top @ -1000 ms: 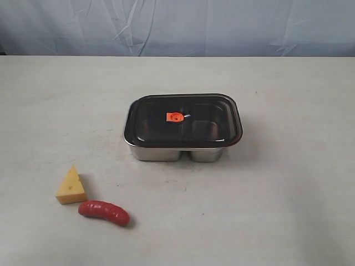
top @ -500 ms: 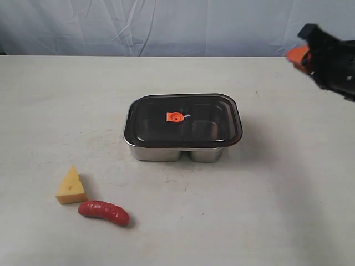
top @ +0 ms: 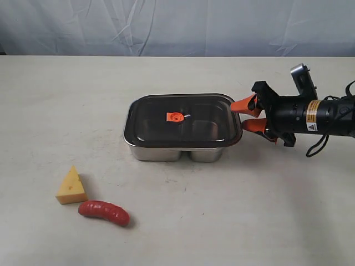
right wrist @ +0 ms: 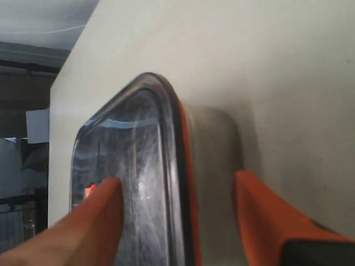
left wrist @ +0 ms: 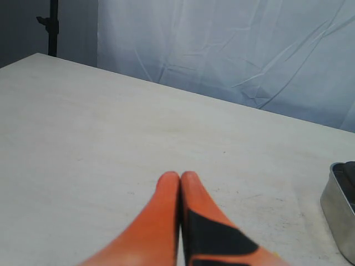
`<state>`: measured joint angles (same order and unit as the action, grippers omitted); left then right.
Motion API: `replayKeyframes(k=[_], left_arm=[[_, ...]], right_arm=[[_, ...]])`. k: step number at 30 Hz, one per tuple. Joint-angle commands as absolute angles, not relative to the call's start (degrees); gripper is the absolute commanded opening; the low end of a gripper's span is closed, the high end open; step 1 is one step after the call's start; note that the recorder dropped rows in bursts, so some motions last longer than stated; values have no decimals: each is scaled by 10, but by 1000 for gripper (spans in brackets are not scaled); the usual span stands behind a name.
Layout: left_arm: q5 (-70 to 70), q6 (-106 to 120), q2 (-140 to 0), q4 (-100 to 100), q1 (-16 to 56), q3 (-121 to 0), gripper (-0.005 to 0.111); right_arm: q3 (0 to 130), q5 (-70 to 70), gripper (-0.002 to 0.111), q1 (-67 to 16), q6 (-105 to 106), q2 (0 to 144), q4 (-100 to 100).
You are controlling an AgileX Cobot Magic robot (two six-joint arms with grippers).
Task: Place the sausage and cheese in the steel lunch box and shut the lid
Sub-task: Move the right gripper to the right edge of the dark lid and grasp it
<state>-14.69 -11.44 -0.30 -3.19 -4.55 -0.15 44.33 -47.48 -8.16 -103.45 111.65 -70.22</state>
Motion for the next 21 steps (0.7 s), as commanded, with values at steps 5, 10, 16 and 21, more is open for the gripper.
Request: replayKeyframes(k=[5, 10, 16, 21], left_arm=[[-140, -115, 0, -42, -47, 0, 0], [-140, -115, 0, -42, -47, 0, 0], [-140, -115, 0, -42, -47, 0, 0], [-140, -115, 0, -42, -47, 0, 0]], right_arm=[[448, -521, 56, -80, -1039, 1129, -737], [448, -518, 43, -80, -1061, 1129, -753], [448, -518, 20, -80, -1065, 1129, -759], [448, -526, -1, -80, -1065, 1129, -759]])
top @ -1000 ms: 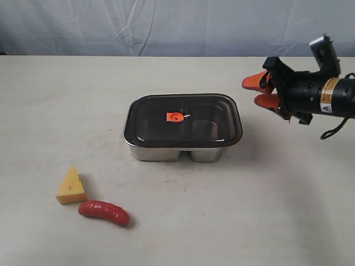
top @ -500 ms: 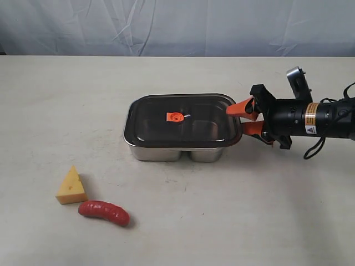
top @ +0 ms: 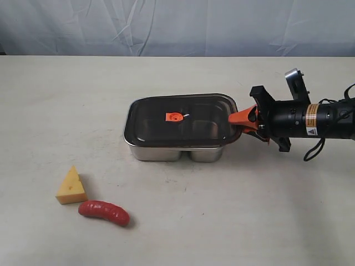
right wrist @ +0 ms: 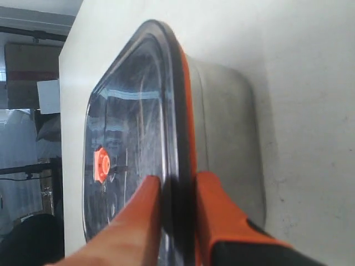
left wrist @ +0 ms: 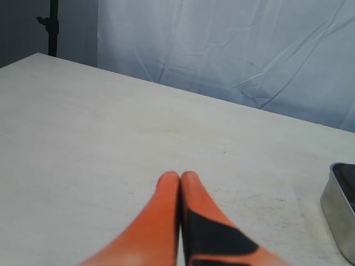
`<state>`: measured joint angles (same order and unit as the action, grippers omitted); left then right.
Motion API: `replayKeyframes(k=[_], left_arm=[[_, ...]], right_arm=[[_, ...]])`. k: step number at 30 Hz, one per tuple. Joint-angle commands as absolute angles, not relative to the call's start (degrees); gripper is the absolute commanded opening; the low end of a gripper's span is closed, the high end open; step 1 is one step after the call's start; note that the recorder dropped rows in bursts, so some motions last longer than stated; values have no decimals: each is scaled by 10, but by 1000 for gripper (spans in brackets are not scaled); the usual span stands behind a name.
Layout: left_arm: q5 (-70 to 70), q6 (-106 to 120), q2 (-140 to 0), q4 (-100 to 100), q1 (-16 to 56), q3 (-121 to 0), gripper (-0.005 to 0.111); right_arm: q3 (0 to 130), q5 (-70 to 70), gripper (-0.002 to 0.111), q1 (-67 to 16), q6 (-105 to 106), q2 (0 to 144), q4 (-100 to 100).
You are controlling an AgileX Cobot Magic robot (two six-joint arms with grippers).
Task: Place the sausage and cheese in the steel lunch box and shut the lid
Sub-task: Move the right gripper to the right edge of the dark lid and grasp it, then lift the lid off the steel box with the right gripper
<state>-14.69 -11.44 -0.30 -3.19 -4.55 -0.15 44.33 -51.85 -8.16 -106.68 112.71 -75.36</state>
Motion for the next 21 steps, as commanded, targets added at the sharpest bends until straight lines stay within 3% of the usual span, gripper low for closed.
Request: replayKeyframes(k=[1, 11, 21], left_arm=[[-140, -115, 0, -42, -47, 0, 0], [-140, -115, 0, -42, -47, 0, 0], [-140, -115, 0, -42, -47, 0, 0]], right_arm=[[448, -532, -1, -80, -1065, 1129, -759], [448, -622, -1, -80, -1029, 1101, -719], [473, -611, -1, -80, -994, 957, -691]])
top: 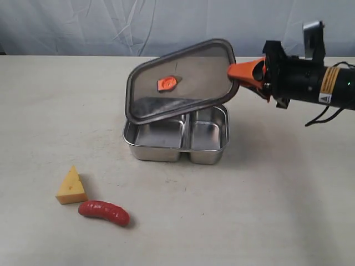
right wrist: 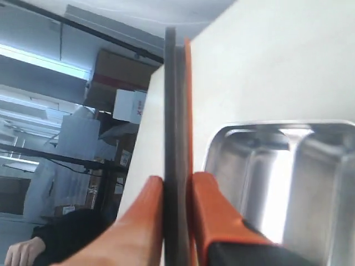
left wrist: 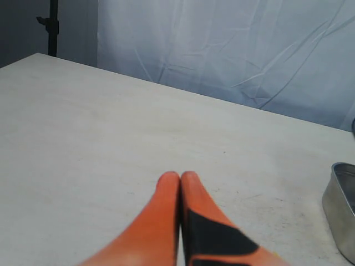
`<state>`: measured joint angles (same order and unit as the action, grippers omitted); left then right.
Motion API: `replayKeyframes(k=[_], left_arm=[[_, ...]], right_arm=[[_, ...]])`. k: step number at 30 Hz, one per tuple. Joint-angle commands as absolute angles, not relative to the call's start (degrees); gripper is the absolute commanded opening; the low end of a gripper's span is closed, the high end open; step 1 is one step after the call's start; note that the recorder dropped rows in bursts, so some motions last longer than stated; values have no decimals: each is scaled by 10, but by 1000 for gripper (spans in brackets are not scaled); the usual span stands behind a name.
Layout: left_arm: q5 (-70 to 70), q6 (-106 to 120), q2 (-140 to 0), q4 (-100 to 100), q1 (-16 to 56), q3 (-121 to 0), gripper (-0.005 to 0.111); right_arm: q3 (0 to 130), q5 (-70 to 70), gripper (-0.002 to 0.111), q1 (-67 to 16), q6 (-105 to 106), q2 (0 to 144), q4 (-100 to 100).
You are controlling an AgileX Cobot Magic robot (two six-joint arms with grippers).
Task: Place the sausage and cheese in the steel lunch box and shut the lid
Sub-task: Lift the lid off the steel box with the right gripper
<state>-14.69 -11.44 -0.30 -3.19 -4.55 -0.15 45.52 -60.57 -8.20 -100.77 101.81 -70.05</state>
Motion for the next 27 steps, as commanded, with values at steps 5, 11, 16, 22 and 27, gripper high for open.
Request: replayKeyframes(k=[5, 11, 16, 22, 27], left_arm=[[-140, -115, 0, -42, -47, 0, 0], [-140, -115, 0, -42, -47, 0, 0], [-140, -115, 0, -42, -47, 0, 0], [-140, -115, 0, -42, -47, 0, 0], [-139, -115, 0, -43, -44, 0, 0]], right_arm=[[511, -546, -1, -80, -1006, 858, -790], [558, -452, -1, -77, -1136, 717, -999], [567, -371, -1, -74, -1099, 618, -999], [568, -173, -1, -74, -989, 553, -999], [566, 61, -1, -74, -862, 553, -999]])
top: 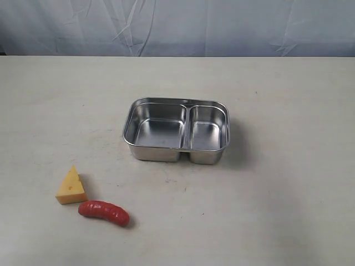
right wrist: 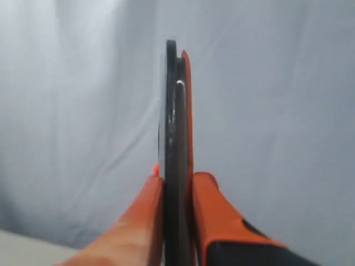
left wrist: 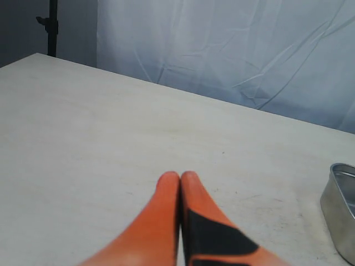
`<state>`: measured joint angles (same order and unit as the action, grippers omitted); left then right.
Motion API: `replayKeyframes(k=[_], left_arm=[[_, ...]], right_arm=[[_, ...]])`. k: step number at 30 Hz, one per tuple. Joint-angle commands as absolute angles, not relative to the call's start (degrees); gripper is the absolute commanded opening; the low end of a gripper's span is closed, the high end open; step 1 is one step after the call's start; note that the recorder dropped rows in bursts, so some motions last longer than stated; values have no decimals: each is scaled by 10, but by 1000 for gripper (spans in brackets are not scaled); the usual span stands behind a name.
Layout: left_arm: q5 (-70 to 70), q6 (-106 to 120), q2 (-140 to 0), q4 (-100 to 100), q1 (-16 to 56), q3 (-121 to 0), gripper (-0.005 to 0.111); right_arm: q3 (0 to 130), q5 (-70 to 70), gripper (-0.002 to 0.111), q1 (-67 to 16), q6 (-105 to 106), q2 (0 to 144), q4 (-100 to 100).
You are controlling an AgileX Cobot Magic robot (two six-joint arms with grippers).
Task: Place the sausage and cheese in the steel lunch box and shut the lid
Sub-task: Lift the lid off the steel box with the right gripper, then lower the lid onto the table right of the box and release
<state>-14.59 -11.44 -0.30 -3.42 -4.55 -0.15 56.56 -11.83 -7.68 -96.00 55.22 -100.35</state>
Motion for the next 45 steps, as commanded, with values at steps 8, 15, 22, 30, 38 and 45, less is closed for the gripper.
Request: replayKeyframes(k=[8, 15, 22, 30, 38, 45], left_arm=[[-137, -115, 0, -43, -44, 0, 0], [-137, -115, 0, -43, -44, 0, 0], [-137, -115, 0, -43, -44, 0, 0], [-137, -115, 0, -43, -44, 0, 0], [-137, -115, 0, -43, -44, 0, 0], [-137, -115, 0, -43, -44, 0, 0]], right_arm=[[534, 504, -1, -74, -292, 640, -600], [410, 542, -1, -260, -272, 646, -552], [350, 507, -1, -441, -325, 708, -440], [351, 337, -1, -562, -410, 845, -374], [351, 250, -1, -595, -409, 884, -267], [351, 280, 12, -595, -409, 884, -225]])
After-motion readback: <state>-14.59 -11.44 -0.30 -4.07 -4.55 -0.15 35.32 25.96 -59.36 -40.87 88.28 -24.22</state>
